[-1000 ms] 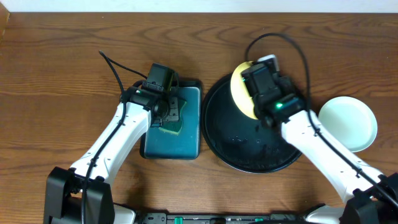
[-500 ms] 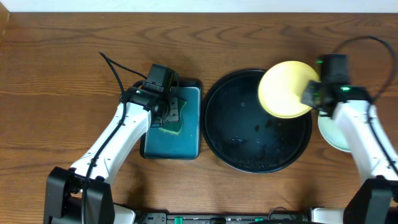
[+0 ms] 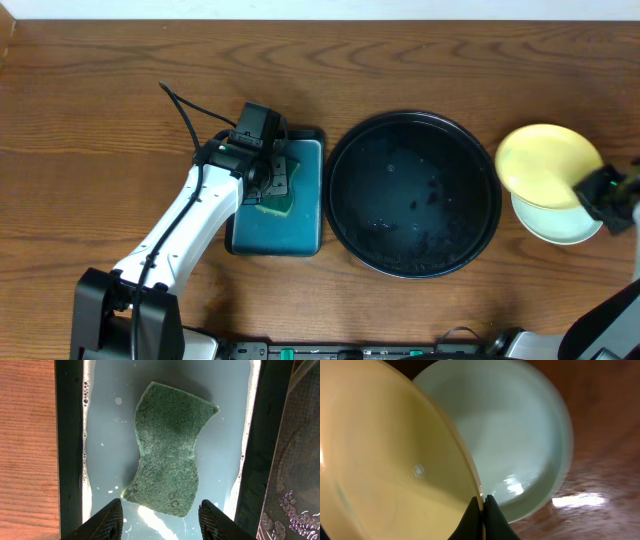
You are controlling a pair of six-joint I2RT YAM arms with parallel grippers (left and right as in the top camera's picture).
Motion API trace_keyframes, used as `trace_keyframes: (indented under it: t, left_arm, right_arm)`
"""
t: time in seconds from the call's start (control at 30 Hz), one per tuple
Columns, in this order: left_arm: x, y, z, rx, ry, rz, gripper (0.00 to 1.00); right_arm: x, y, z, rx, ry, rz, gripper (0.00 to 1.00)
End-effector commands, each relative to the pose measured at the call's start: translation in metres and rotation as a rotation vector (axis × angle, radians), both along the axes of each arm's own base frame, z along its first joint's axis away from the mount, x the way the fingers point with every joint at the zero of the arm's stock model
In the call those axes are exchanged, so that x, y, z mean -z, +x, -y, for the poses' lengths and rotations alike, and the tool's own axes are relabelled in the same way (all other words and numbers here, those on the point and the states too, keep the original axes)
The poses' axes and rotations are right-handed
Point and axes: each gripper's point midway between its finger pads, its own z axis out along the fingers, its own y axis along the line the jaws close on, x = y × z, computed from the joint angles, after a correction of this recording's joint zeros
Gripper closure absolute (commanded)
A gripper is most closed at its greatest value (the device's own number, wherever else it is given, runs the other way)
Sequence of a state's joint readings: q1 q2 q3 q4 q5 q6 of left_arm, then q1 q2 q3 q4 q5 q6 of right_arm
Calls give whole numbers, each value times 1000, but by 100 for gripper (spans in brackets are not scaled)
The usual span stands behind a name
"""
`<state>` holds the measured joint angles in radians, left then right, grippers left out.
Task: Clean dirty plates on tray and stack at the side
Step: 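Carry the yellow plate right and lower it onto the mint plate, then release the yellow plate on the mint plate and open the right gripper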
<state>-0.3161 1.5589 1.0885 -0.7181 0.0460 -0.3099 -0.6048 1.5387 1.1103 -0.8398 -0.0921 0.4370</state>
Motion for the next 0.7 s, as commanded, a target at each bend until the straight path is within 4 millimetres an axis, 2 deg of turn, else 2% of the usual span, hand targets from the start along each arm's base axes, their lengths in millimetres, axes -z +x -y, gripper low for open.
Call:
trace_keyframes:
  t: [0.0,0.13,0.27,0.53,0.57,0.67]
  left_arm:
    - [5,-2,-3,1,14,-16,50]
    - [5,-2,-3,1,14,-16,50]
    - [5,-2,-3,1,14,-16,50]
    - [5,-2,-3,1,13,-17,50]
    - [5,-2,-3,1,13,-17,50]
    - [5,-2,-3,1,14,-16,50]
  right_arm:
    - [5,-16,14,79,34,0,99]
    - [16,-35,27,133,38,-23,99]
    - [30,-48,31,166,47,-35,99]
    - [57,-53,24,169,57,-14,98]
    - [58,-49,23,162,66,7,96]
    - [57,-34,16,134,105,91,80]
